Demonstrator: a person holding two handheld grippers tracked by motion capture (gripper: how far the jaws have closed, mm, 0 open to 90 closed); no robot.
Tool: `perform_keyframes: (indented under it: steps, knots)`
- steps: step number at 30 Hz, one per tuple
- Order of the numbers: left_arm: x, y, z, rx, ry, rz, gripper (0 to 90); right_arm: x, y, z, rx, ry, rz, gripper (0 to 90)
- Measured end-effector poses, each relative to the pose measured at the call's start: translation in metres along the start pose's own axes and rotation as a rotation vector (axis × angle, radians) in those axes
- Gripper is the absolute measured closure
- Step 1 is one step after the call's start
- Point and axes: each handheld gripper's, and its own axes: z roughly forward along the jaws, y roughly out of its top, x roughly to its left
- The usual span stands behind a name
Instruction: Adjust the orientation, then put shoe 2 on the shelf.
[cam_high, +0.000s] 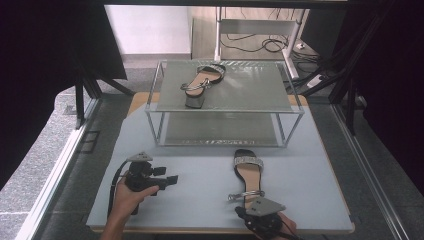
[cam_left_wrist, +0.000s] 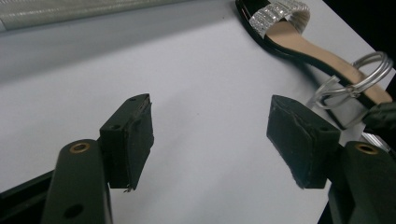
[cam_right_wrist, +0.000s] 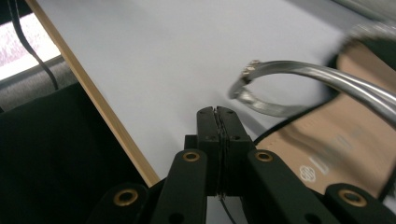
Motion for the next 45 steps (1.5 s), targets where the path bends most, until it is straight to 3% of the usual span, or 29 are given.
perform_keyframes:
  steps: [6, 11, 13, 16, 23, 29, 38, 45]
  knots:
    - [0.003, -0.002, 0.004, 0.018, 0.002, -0.004, 31.9, -0.025, -0.016, -0.02, -0.017, -0.022, 0.09, 88.5]
    - [0.002, -0.002, 0.006, 0.026, 0.007, 0.004, 31.9, -0.045, -0.023, -0.028, -0.015, -0.072, 0.131, 86.8]
    - [0.001, -0.003, 0.005, 0.024, 0.006, 0.006, 31.9, -0.049, -0.025, -0.031, -0.021, -0.063, 0.142, 85.0]
    - [0.002, -0.003, 0.004, 0.025, 0.008, 0.004, 31.8, -0.05, -0.022, -0.04, -0.05, -0.053, 0.138, 80.0]
    - [0.003, -0.003, -0.001, 0.011, 0.001, 0.0, 31.7, -0.049, -0.004, -0.073, -0.129, -0.103, 0.086, 59.6]
    - [0.004, -0.001, -0.006, -0.004, 0.004, -0.014, 31.7, -0.064, 0.019, -0.074, -0.16, -0.087, 0.105, 52.0]
    - [0.003, -0.002, -0.006, 0.001, -0.001, -0.007, 31.6, -0.09, 0.059, -0.046, -0.036, 0.004, 0.102, 46.9]
    - [0.003, -0.003, -0.011, -0.013, -0.014, -0.006, 31.6, -0.099, 0.069, -0.012, 0.141, 0.003, 0.103, 39.8]
